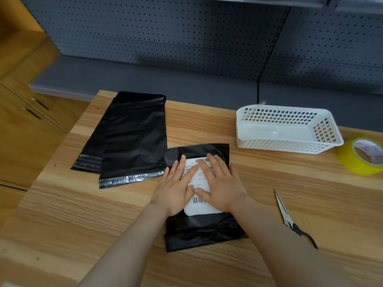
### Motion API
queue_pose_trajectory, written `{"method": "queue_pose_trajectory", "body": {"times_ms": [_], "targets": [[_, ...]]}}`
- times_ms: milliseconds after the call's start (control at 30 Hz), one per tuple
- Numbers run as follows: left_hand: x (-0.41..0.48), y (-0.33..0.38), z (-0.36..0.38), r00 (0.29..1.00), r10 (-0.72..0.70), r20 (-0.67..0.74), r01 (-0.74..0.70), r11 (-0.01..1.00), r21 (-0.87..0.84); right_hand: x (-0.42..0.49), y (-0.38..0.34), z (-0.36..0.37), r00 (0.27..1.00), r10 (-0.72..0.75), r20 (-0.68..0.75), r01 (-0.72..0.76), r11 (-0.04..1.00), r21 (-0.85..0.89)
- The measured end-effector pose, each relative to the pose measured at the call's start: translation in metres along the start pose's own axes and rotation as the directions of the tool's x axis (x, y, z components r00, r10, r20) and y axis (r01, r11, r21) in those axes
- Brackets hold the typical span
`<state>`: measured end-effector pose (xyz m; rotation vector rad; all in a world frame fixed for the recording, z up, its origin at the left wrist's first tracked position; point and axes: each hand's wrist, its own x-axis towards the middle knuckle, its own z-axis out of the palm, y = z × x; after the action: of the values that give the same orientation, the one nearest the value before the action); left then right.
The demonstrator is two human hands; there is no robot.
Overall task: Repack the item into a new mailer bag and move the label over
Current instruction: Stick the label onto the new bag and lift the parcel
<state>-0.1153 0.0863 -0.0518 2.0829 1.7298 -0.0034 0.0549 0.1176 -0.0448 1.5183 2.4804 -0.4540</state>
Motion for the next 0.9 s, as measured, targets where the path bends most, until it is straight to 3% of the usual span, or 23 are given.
{"method": "queue_pose_trajectory", "body": {"times_ms": [267, 400, 500, 633, 900], "targets": [[0.002, -0.006, -0.008, 0.987, 0.000, 0.162, -0.020, 0.993, 0.118, -0.001, 0.000, -0.006, 0.995, 0.012, 0.104, -0.007, 0.999, -0.047], [-0.004, -0.005, -0.014, 0.997, 0.015, 0.072, -0.023, 0.994, 0.106, -0.008, -0.001, -0.009, 0.996, -0.001, 0.086, 0.011, 0.994, -0.112], [-0.018, 0.000, -0.013, 0.991, 0.135, -0.006, -0.134, 0.985, 0.111, -0.021, -0.001, -0.004, 0.992, -0.084, 0.091, 0.094, 0.989, -0.118], [-0.023, -0.001, -0.001, 0.972, 0.168, 0.162, -0.191, 0.972, 0.137, -0.026, -0.003, -0.004, 0.991, -0.074, 0.108, 0.080, 0.995, -0.056], [-0.019, -0.010, -0.008, 0.931, 0.222, 0.291, -0.278, 0.946, 0.168, -0.033, -0.003, -0.006, 0.982, -0.068, 0.177, 0.076, 0.996, -0.038]]}}
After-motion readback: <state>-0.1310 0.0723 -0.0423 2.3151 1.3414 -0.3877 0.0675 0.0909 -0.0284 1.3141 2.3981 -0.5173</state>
